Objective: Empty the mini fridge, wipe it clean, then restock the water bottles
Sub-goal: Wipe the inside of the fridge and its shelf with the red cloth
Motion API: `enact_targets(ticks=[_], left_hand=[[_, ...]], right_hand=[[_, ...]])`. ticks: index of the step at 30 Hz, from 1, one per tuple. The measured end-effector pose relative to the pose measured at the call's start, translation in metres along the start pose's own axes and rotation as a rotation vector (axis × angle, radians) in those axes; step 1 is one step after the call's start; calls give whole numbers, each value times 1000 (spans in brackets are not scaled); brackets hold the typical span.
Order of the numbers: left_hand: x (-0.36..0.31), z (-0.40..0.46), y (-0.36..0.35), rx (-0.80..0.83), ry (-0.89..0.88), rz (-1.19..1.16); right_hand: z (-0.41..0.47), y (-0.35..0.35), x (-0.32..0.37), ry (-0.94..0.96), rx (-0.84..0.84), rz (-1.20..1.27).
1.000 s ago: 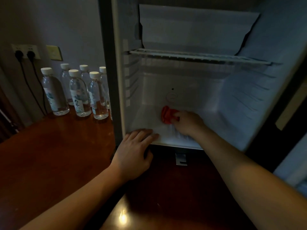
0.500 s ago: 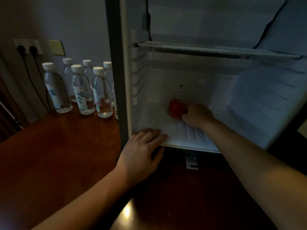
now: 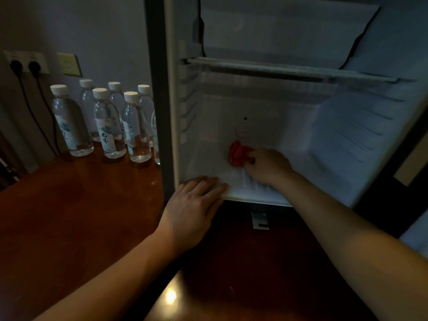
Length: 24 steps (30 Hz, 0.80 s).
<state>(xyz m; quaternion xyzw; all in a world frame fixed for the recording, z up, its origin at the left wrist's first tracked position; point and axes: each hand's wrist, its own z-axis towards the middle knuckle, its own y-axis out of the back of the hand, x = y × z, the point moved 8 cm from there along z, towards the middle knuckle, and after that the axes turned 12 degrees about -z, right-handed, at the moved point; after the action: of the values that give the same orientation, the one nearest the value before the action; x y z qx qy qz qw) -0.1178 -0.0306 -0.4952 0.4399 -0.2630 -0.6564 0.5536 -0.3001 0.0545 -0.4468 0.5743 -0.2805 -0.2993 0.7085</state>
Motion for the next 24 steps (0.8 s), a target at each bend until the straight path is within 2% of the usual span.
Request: enact_targets(ticks=[5, 24], left_hand=[[-2, -2, 0, -3, 5, 21], [-1, 1, 3, -22, 1, 15]], right_hand=[[-15, 1, 0, 31, -19, -8], [24, -8, -9, -107, 51, -17]])
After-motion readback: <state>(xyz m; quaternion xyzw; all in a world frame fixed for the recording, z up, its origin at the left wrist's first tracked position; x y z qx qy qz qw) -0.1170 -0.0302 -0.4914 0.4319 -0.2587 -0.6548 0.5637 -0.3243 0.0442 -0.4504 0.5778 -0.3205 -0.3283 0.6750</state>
